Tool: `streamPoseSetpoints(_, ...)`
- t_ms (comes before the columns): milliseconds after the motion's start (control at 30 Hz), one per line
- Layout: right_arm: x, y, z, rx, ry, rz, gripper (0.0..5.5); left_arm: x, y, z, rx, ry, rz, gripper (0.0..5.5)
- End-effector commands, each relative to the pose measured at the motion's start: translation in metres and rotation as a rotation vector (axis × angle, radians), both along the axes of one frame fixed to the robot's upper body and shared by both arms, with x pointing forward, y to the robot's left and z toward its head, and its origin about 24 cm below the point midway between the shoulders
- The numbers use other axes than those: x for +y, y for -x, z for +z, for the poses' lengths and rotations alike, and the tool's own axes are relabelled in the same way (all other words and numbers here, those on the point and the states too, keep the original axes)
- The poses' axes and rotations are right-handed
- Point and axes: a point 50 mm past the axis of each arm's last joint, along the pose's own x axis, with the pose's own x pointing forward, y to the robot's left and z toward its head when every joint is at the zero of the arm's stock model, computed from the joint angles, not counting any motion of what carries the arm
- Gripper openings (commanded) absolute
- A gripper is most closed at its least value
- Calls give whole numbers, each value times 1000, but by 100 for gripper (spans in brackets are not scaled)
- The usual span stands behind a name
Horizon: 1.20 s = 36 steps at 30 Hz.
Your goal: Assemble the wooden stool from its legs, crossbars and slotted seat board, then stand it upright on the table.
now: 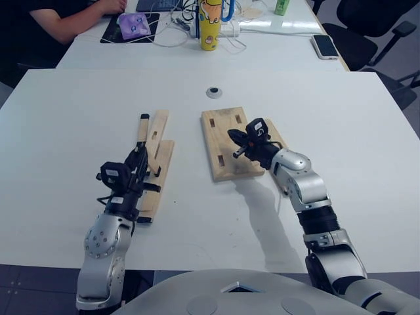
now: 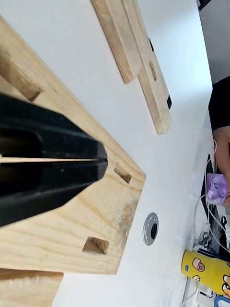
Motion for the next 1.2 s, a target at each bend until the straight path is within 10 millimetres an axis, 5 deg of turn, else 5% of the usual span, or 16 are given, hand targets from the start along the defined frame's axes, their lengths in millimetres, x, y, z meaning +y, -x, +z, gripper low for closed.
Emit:
streamPoseSetpoints(33,4,1,3,-16,14,36,0,7,25,-47,230,-17,33,46)
streamPoseSetpoints(433,8,1,2,-13,10,47,0,-1,-19,-10,119,-76,-52,46)
streamPoseSetpoints(1200,13,0,-4,-14,5,44,0,-3,-47,-8,177,-108,-114,46)
